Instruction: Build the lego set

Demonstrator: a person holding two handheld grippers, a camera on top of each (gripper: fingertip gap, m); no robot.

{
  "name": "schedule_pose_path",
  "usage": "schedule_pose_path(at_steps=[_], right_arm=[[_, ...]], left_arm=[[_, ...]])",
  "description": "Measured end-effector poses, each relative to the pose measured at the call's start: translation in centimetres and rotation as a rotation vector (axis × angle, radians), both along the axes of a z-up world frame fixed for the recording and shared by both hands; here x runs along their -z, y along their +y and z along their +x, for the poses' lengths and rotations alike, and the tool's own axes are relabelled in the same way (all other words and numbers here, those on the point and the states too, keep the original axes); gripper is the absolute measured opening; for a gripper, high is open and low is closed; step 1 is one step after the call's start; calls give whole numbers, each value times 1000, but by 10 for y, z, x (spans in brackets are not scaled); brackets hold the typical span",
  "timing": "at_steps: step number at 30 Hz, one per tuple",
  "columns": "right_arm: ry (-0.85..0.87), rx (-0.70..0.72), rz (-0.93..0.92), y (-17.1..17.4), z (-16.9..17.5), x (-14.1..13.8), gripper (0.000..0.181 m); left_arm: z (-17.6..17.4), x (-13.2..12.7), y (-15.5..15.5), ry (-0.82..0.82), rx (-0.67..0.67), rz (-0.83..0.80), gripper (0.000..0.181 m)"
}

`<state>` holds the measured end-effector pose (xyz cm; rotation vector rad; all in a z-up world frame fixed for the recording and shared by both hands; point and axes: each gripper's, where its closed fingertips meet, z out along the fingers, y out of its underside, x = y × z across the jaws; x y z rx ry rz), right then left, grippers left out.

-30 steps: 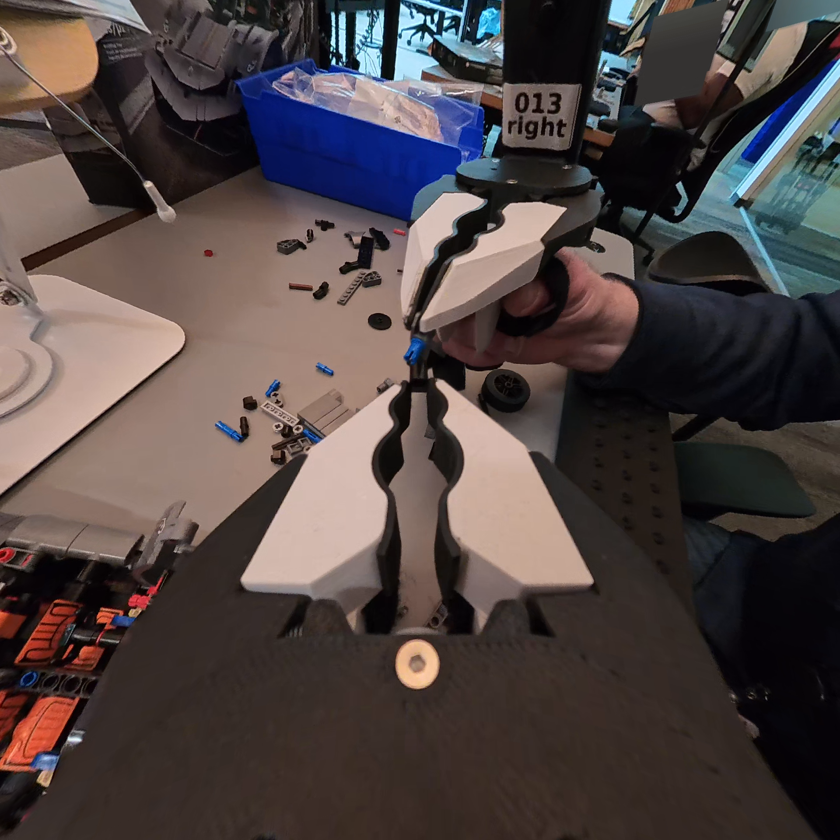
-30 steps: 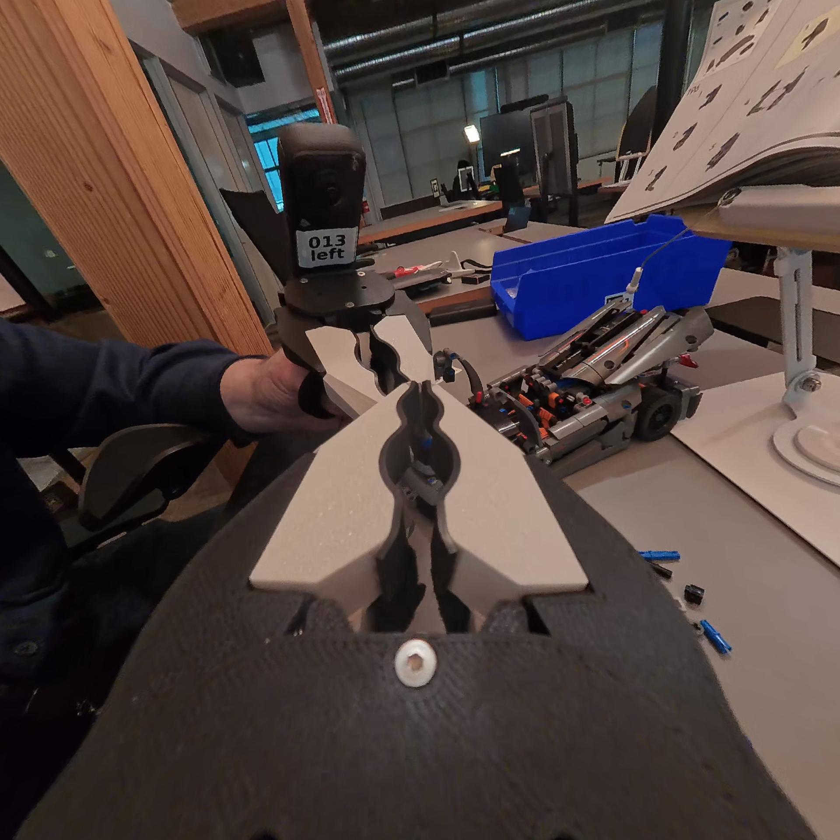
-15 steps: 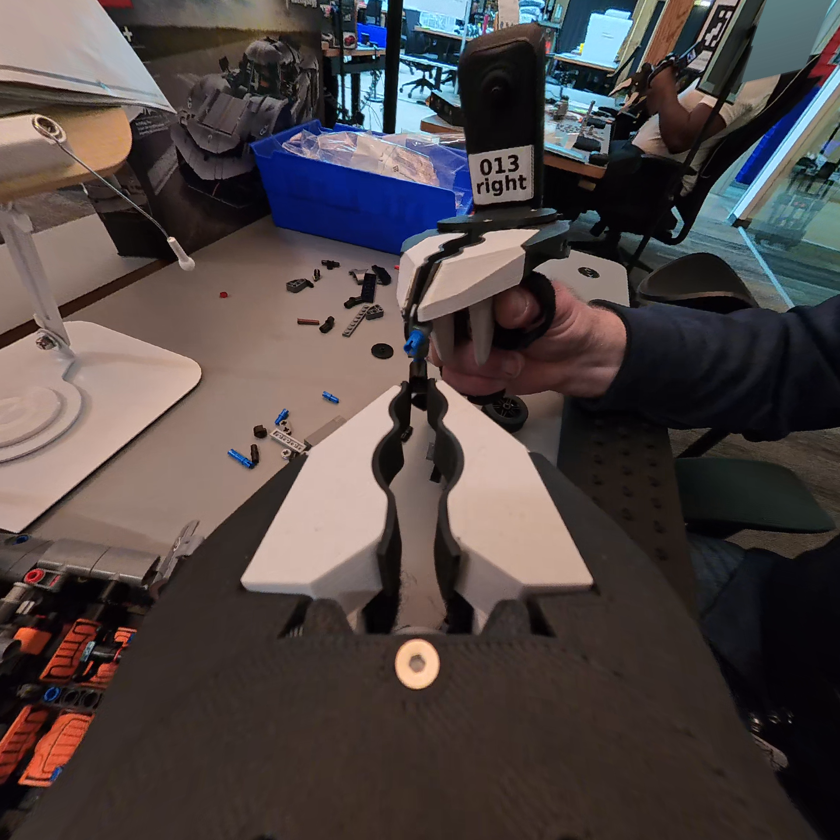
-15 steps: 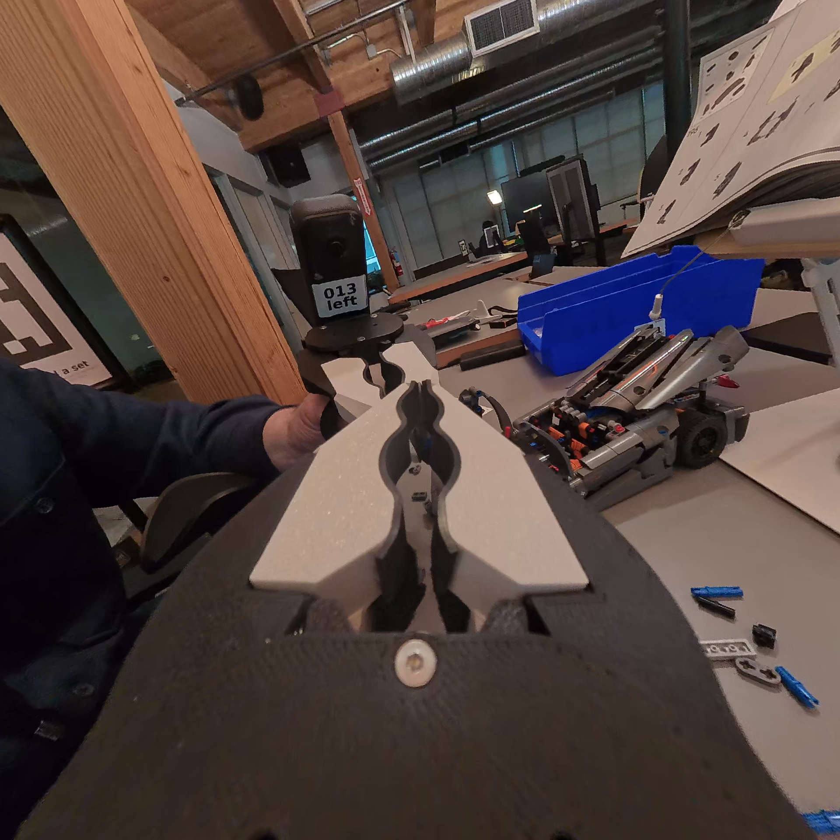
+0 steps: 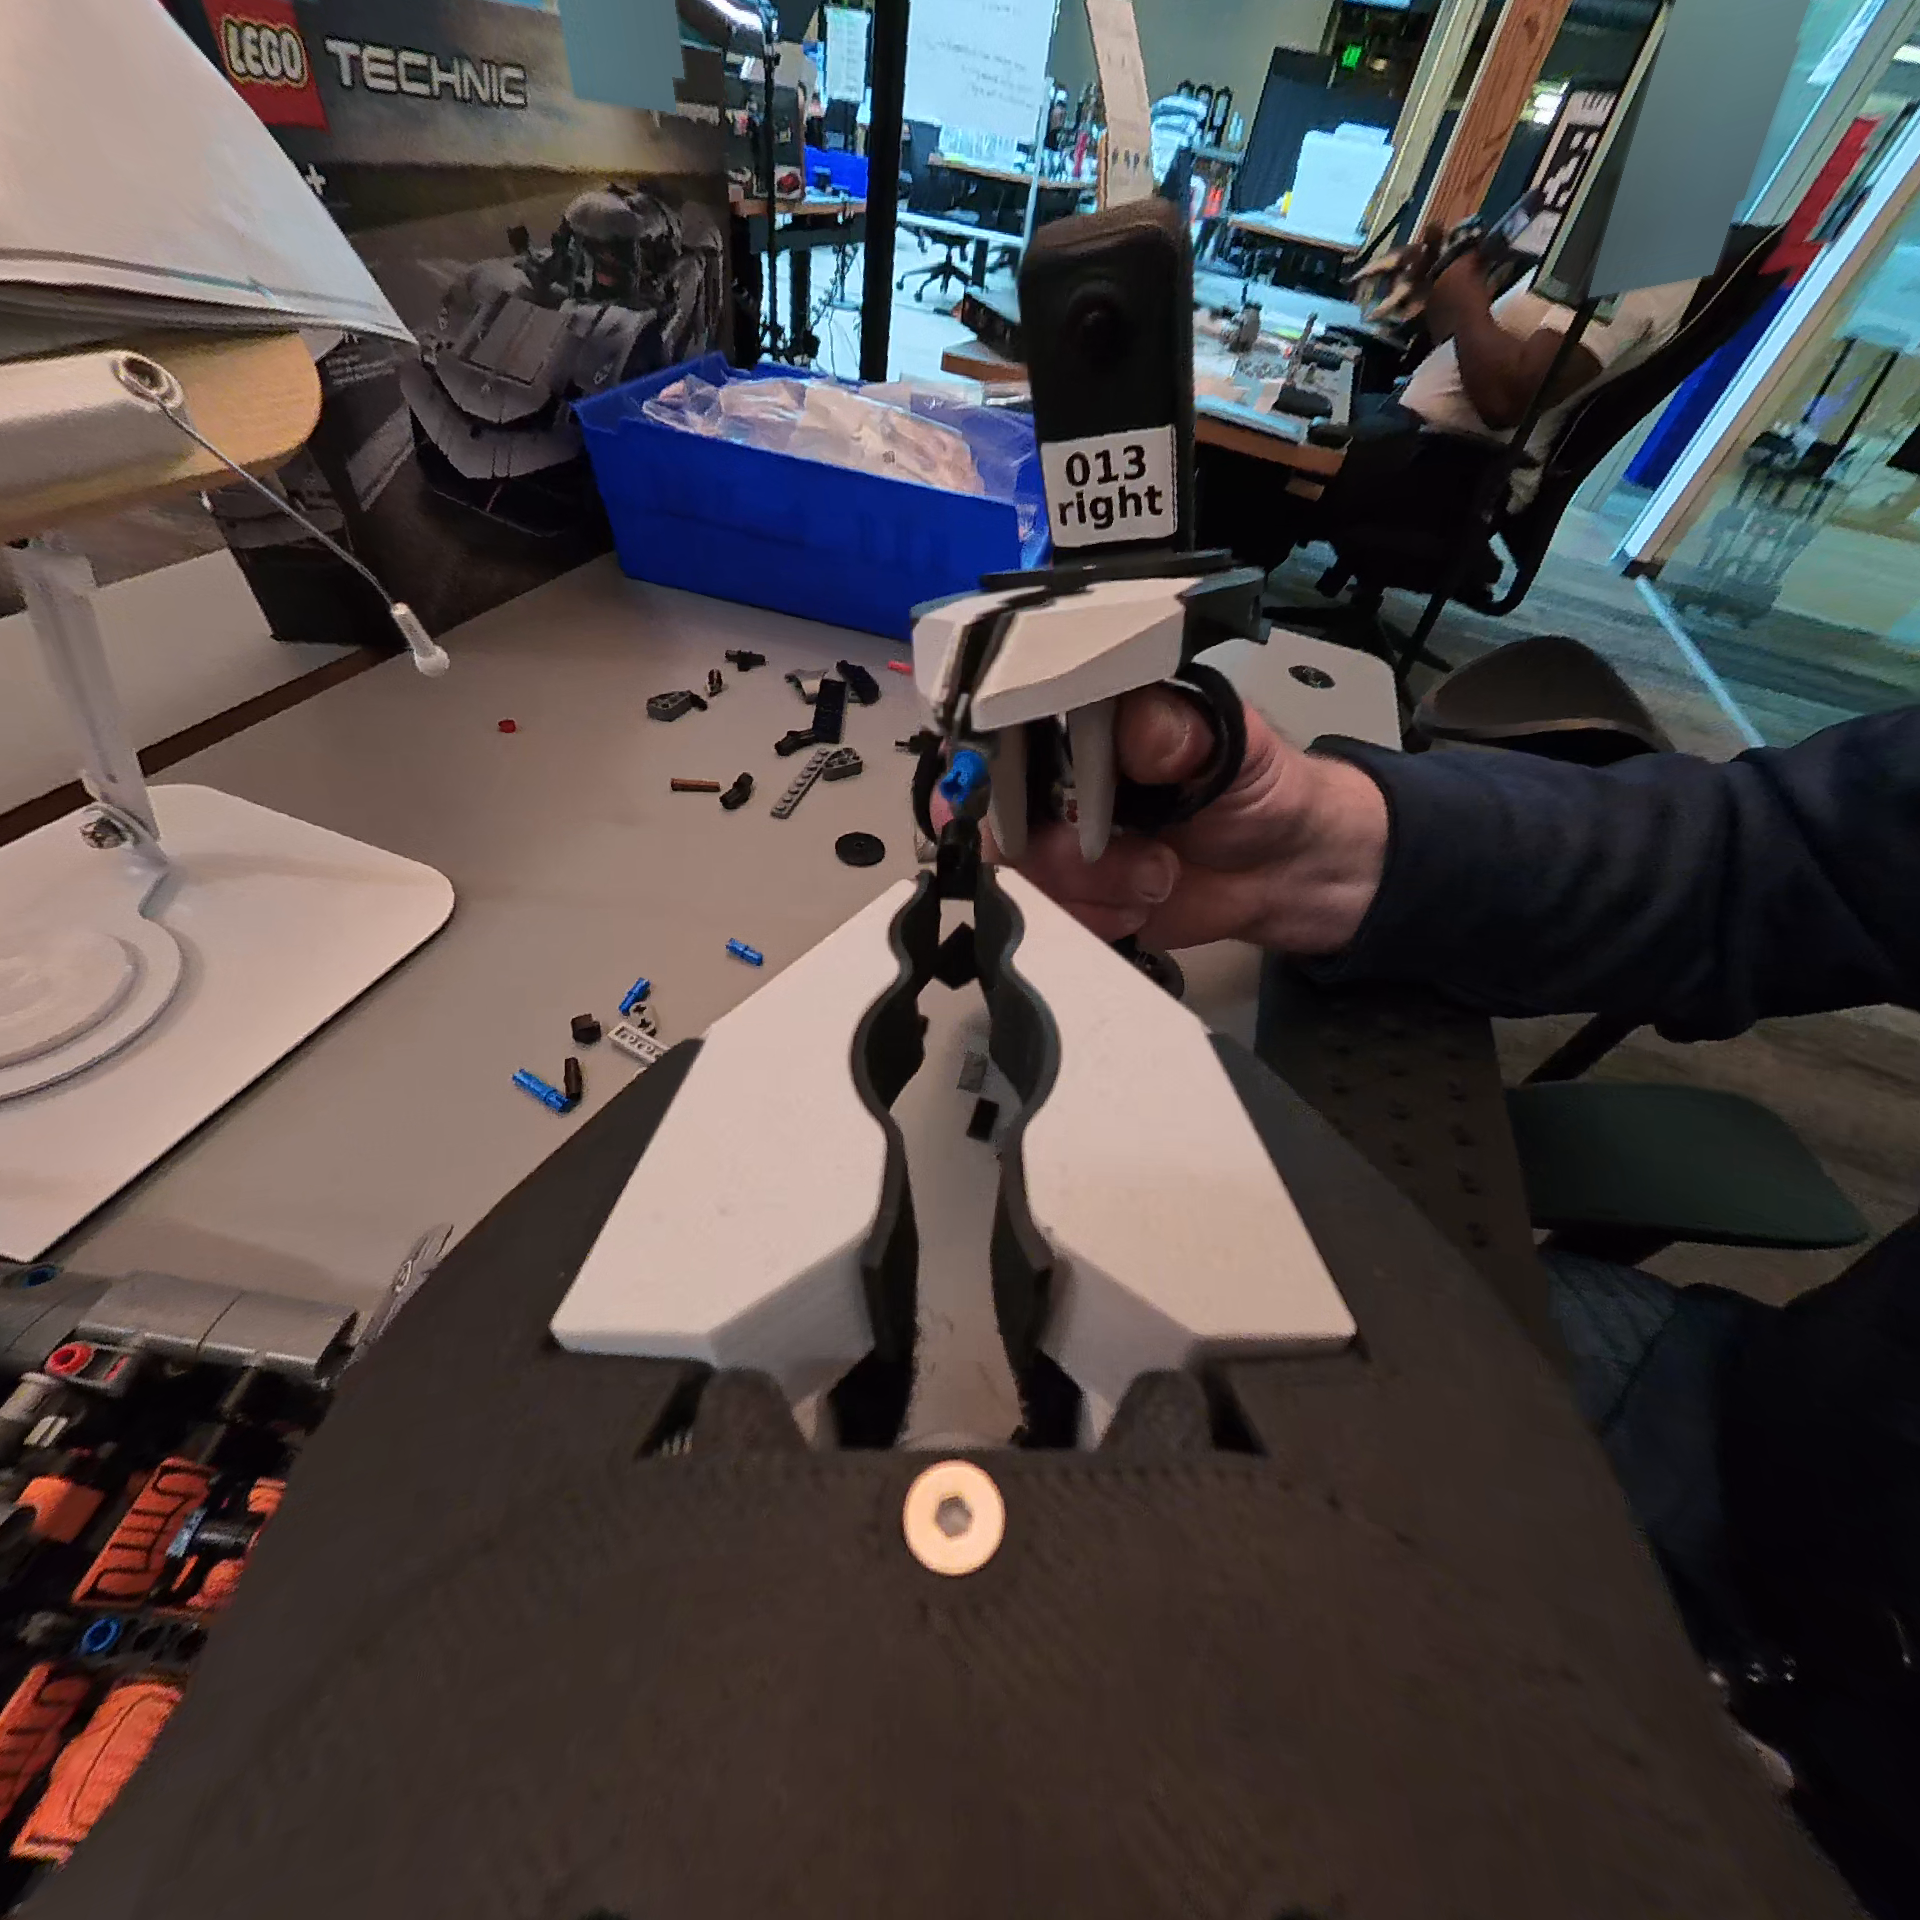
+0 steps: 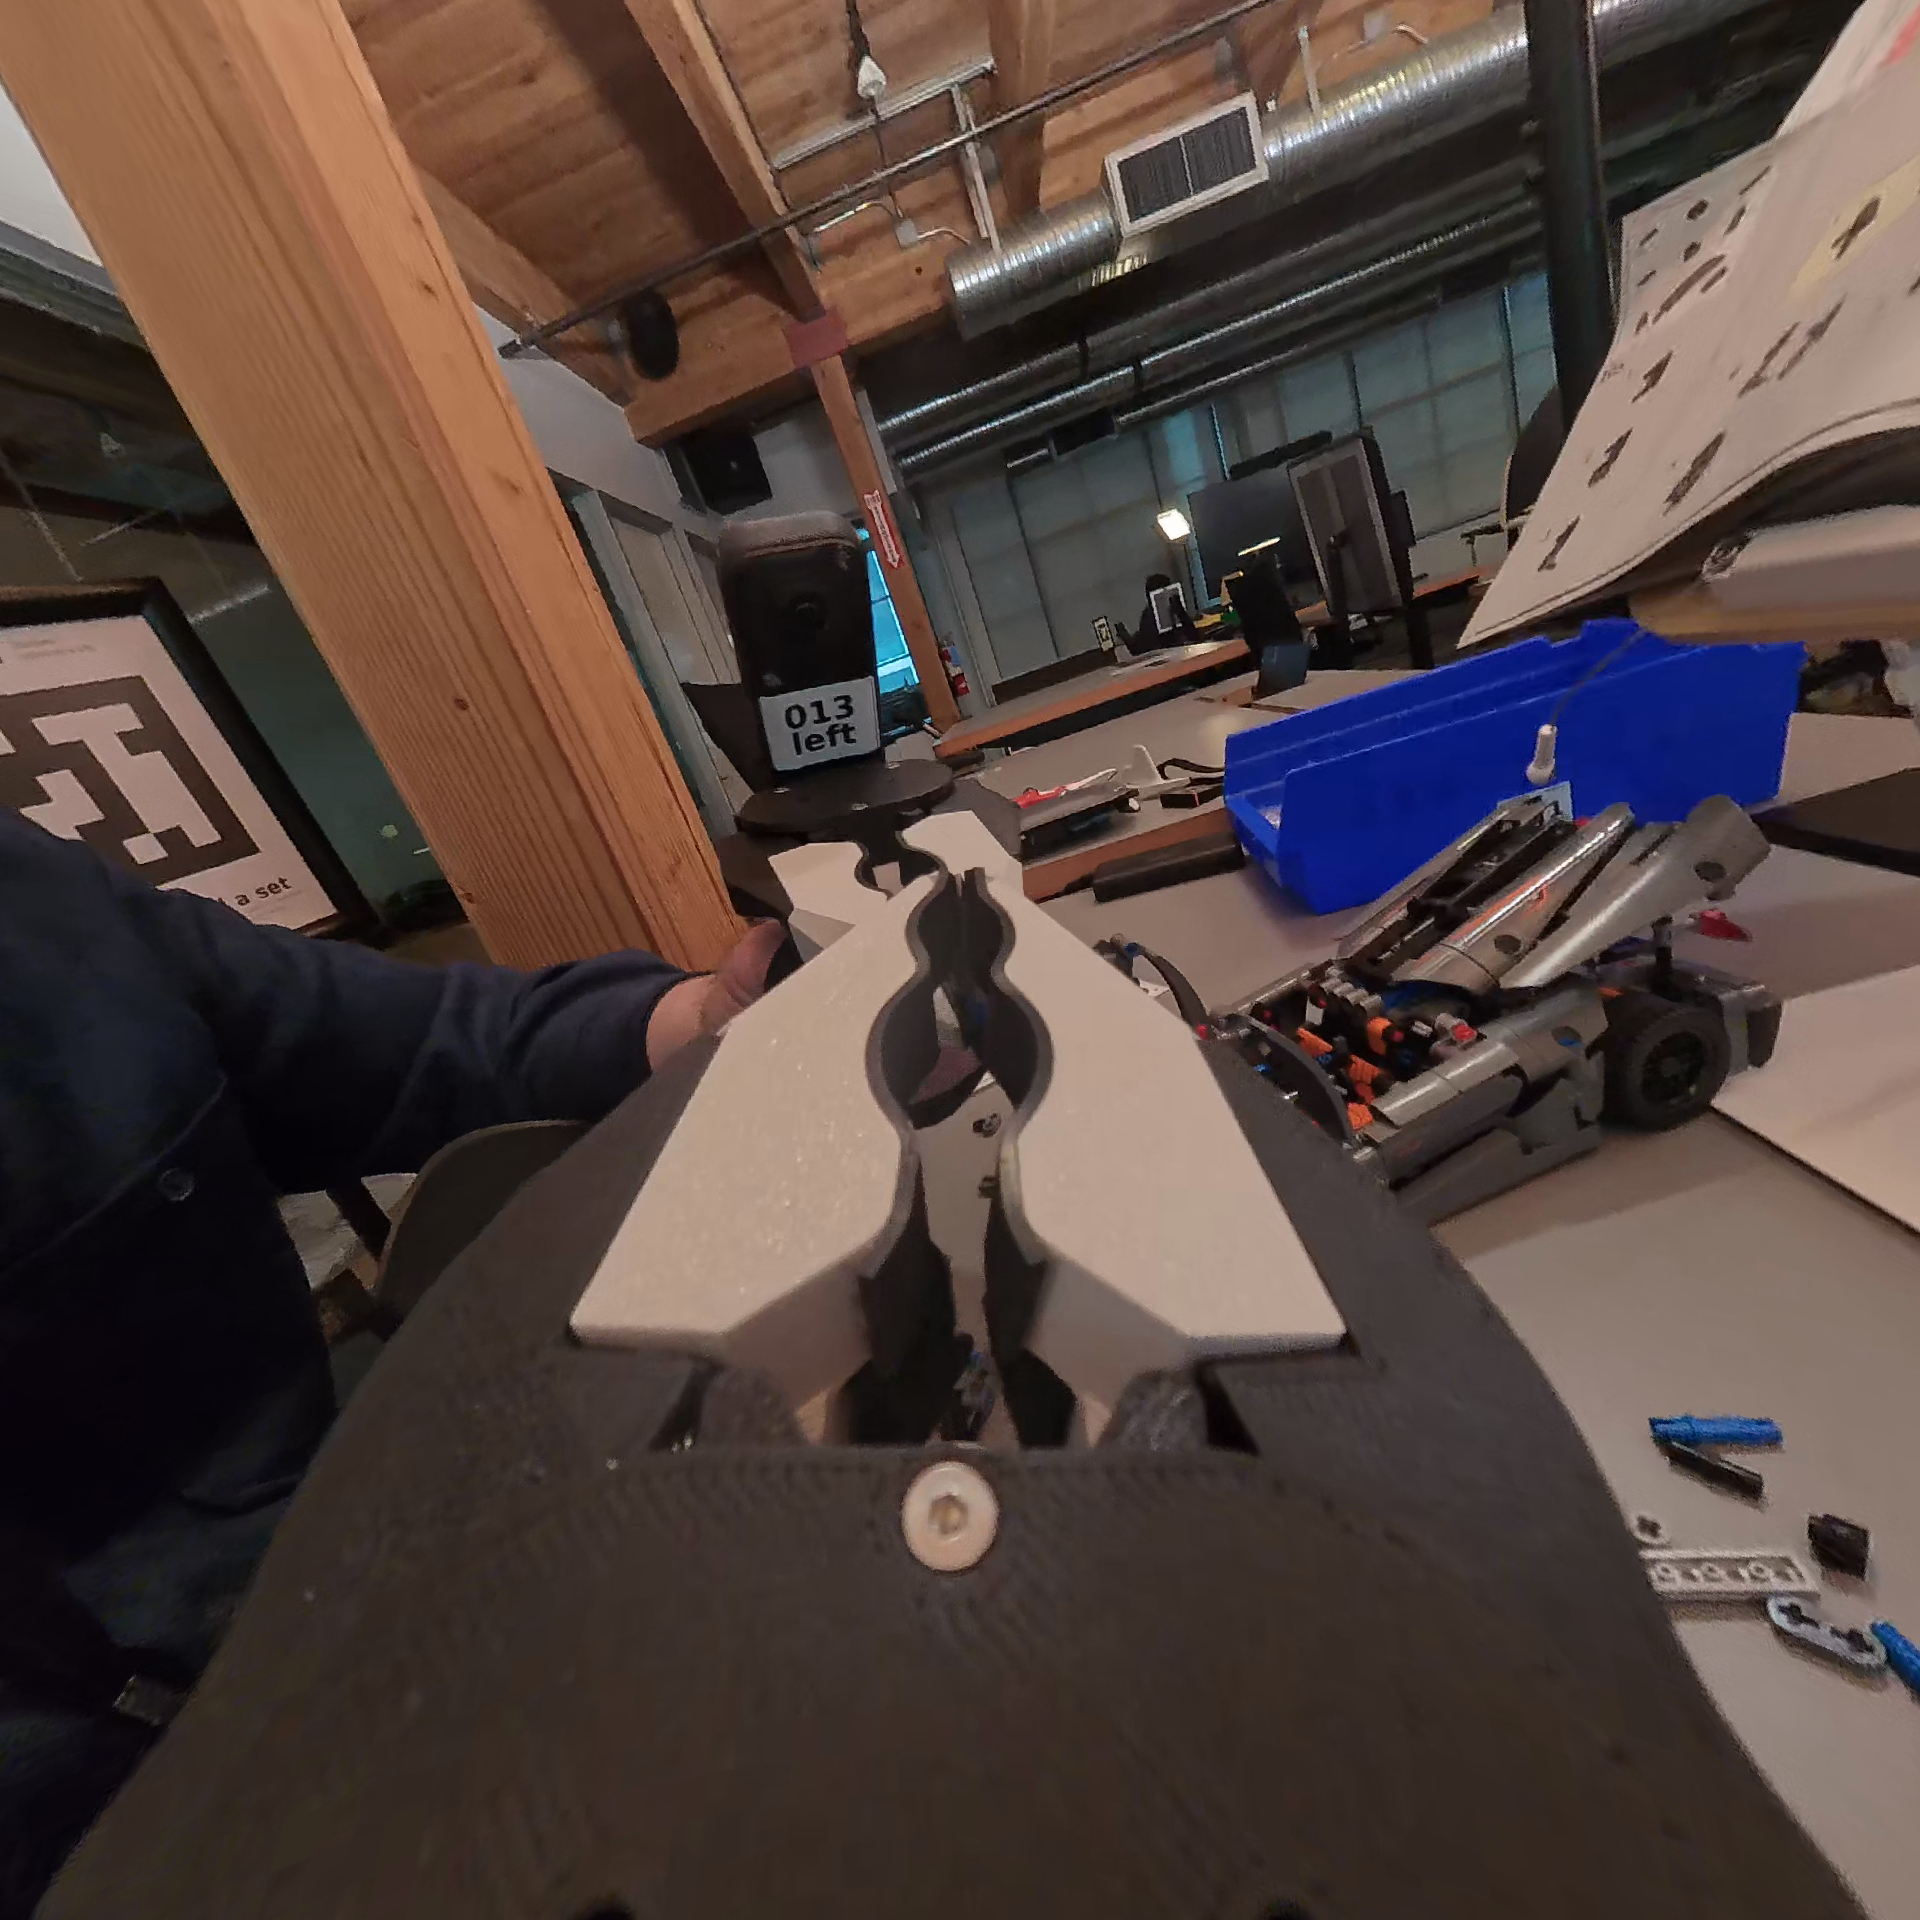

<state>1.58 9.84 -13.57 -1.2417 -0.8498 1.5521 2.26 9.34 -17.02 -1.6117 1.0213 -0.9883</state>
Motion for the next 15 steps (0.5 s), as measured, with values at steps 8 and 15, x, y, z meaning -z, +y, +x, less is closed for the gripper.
schedule_pose_path(at_steps=[8,15], right_arm=[[40,8,30,-3,0,-7,0],[45,17,-22,1,0,-5,0]], left_arm=[[0,-9,-3,-83,31,-39,3],[-3,-15,-3,-61,10,15,3]])
